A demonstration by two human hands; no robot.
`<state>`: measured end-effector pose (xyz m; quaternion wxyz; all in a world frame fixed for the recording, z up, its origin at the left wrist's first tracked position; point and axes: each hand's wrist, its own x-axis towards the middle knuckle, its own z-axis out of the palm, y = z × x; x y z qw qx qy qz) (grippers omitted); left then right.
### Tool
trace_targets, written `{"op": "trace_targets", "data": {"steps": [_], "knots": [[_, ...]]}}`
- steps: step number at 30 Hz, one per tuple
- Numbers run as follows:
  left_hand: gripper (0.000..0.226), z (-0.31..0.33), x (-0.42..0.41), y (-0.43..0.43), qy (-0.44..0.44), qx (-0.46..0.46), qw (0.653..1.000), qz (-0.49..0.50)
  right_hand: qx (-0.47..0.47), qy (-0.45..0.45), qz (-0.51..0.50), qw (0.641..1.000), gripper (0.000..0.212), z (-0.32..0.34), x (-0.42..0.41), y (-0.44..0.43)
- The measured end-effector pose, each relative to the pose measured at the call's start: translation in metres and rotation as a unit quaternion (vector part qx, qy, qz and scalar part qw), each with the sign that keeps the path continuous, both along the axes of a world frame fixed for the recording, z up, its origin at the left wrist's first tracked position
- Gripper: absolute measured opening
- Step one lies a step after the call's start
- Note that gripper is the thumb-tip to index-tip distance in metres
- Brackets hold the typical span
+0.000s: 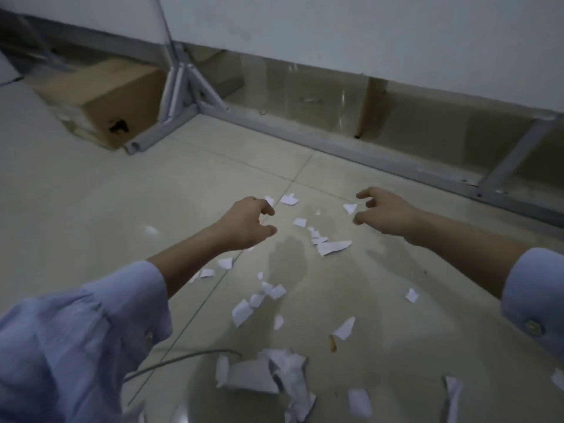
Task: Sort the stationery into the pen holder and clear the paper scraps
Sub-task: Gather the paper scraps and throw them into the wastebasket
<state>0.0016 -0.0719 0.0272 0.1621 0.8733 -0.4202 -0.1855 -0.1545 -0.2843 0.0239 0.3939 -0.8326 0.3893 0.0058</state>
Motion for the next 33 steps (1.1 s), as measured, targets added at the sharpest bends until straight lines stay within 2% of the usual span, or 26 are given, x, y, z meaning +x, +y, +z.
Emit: {"op": "trace_targets", "data": {"steps": [6, 9, 12, 16, 20, 23, 26, 28, 33], "knots": [[0.038, -0.011, 0.004, 0.073, 0.056, -0.012, 0.995, 0.084, 0.053, 0.034, 0.121, 0.991, 0.057, -0.04, 0.027, 0.063], [0.038, -0.02, -0.003, 0.108, 0.071, -0.002, 0.991, 0.112, 0.064, 0.069, 0.202, 0.975, 0.063, -0.052, 0.031, 0.097], [0.037, -0.029, -0.012, 0.139, 0.088, 0.013, 0.987, 0.136, 0.026, 0.11, 0.322, 0.94, 0.084, -0.065, 0.025, 0.127], [0.048, -0.042, -0.028, 0.175, 0.124, 0.106, 0.98, 0.112, -0.056, 0.208, 0.452, 0.866, 0.121, -0.089, 0.002, 0.159], [0.071, -0.06, -0.061, 0.2, 0.16, 0.179, 0.968, 0.073, -0.125, 0.204, 0.519, 0.821, 0.135, -0.11, -0.021, 0.181], [0.089, -0.076, -0.094, 0.206, 0.109, 0.211, 0.971, 0.009, -0.136, 0.171, 0.544, 0.81, 0.134, -0.119, -0.028, 0.192], [0.096, -0.092, -0.121, 0.206, 0.066, 0.254, 0.963, -0.061, -0.152, 0.161, 0.565, 0.794, 0.129, -0.124, -0.032, 0.204], [0.088, -0.102, -0.131, 0.206, 0.045, 0.263, 0.959, -0.092, -0.158, 0.151, 0.571, 0.791, 0.116, -0.127, -0.036, 0.211], [0.043, -0.114, -0.129, 0.208, 0.032, 0.226, 0.967, -0.11, -0.117, 0.129, 0.568, 0.804, 0.062, -0.123, -0.03, 0.214]]}}
